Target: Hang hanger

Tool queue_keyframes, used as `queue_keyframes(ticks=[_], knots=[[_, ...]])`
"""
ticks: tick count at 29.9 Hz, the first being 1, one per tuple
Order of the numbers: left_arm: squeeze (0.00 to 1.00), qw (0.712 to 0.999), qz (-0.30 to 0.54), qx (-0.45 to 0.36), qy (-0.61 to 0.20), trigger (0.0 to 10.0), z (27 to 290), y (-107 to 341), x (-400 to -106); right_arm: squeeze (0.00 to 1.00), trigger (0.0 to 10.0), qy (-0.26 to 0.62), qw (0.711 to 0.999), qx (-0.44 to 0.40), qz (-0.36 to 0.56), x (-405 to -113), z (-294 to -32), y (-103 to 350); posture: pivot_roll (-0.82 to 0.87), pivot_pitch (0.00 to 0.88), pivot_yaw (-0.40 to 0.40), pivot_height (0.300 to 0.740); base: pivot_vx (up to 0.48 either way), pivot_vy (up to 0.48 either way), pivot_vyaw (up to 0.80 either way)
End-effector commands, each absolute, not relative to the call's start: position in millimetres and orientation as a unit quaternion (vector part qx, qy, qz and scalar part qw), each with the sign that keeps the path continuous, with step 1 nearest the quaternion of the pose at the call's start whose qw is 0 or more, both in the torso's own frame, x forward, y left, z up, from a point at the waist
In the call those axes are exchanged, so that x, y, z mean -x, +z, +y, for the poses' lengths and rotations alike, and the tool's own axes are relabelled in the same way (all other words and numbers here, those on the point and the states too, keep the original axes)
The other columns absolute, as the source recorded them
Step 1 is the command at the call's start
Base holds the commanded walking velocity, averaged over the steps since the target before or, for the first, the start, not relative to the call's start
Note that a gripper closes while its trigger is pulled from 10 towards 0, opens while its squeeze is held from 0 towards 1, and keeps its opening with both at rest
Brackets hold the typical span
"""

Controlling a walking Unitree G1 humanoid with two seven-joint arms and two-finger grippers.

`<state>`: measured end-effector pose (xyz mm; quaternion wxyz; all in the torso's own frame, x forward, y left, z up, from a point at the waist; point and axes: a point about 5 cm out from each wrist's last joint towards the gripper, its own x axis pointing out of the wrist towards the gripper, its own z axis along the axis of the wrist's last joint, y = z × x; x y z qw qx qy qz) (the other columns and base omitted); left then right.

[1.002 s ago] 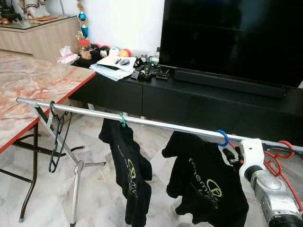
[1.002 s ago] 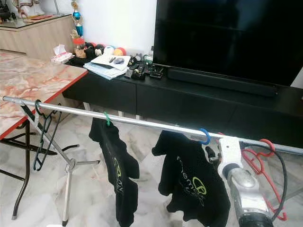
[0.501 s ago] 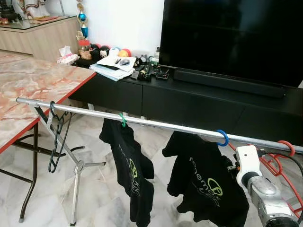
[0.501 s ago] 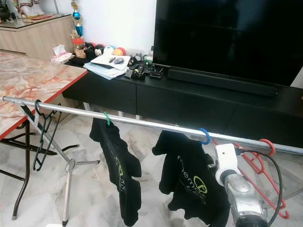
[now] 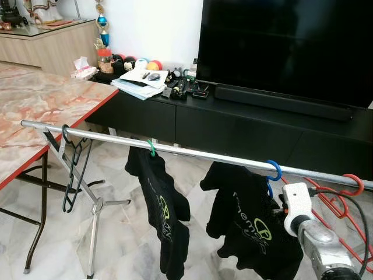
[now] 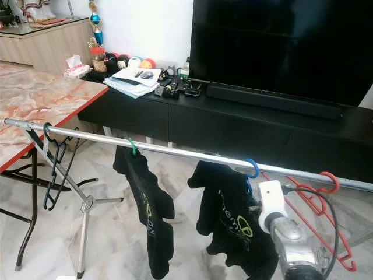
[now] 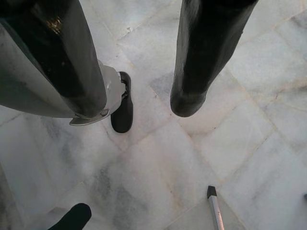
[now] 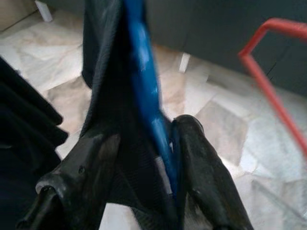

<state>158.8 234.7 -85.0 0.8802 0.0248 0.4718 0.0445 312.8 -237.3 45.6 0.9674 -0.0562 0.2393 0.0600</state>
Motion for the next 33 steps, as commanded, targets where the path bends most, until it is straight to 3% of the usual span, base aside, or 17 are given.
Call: queue_keyframes(ticks=[1, 16, 31, 33], knots=[[0.0, 0.874, 0.483, -0.026, 0.043, 10.0, 236.7, -86.2, -155.6, 0.0, 10.0, 0.06, 0.968, 0.055, 0.239, -316.6, -233.4, 46.6, 0.19, 0.0, -0.021, 0.74, 0.0, 0.0, 0.0], [0.0, 0.874, 0.483, -0.029, 0.042, 10.0, 236.9, -86.1, -155.6, 0.0, 10.0, 0.047, 0.979, -0.003, 0.199, -335.2, -218.7, 59.6, 0.19, 0.0, -0.018, 0.74, 0.0, 0.0, 0.0], [0.0, 0.874, 0.482, -0.029, 0.044, 10.0, 236.7, -86.2, -155.6, 0.0, 10.0, -0.026, 0.979, -0.025, 0.2, -335.9, -215.3, 52.0, 0.21, 0.0, -0.016, 0.74, 0.0, 0.0, 0.0], [0.0, 0.874, 0.483, -0.031, 0.041, 10.0, 237.0, -86.0, -155.8, 0.0, 5.8, -0.041, 0.977, -0.039, 0.206, -334.4, -215.6, 49.0, 0.21, 0.0, -0.014, 0.74, 0.0, 0.0, 0.0]])
